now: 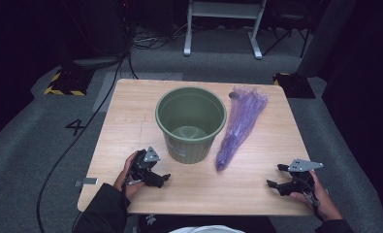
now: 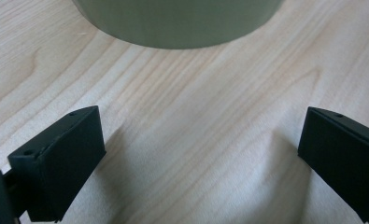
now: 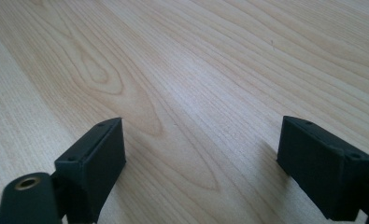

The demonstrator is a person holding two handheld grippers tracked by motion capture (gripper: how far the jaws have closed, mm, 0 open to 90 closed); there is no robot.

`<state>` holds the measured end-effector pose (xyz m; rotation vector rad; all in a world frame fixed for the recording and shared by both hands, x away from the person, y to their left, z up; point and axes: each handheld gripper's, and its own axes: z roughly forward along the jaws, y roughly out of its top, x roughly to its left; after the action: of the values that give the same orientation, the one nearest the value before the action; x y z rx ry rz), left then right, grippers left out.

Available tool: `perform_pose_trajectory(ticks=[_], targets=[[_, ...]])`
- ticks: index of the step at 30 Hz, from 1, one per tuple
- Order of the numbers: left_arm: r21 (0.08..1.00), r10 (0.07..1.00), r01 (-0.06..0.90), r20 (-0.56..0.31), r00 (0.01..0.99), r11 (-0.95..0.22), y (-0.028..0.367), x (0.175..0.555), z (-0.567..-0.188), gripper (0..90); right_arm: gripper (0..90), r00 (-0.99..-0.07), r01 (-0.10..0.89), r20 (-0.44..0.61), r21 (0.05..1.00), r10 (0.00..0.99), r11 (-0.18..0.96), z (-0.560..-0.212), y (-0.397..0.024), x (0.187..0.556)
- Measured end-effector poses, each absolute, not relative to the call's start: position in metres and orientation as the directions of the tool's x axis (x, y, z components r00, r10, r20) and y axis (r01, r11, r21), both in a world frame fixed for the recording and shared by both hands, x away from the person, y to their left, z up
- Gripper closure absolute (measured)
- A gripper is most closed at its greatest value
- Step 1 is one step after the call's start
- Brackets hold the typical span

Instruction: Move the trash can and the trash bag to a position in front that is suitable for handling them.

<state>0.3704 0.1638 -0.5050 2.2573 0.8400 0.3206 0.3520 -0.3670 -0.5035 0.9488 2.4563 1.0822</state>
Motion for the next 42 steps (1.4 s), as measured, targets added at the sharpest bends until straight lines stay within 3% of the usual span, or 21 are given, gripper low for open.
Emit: perform_pose_trajectory(ticks=[24, 42], targets=[[0.685, 0.663, 0.488, -0.010, 0.748, -0.540, 0.162, 0.367, -0.505, 0.0, 18.7, -0.747, 0.425, -0.023, 0.751, 0.664, 0.504, -0.501, -0.364, 0.351], [0.685, 0.667, 0.491, -0.010, 0.745, -0.538, 0.159, 0.368, -0.505, 0.0, 23.5, -0.748, 0.317, -0.117, 0.801, 0.653, 0.507, -0.478, -0.336, 0.376]])
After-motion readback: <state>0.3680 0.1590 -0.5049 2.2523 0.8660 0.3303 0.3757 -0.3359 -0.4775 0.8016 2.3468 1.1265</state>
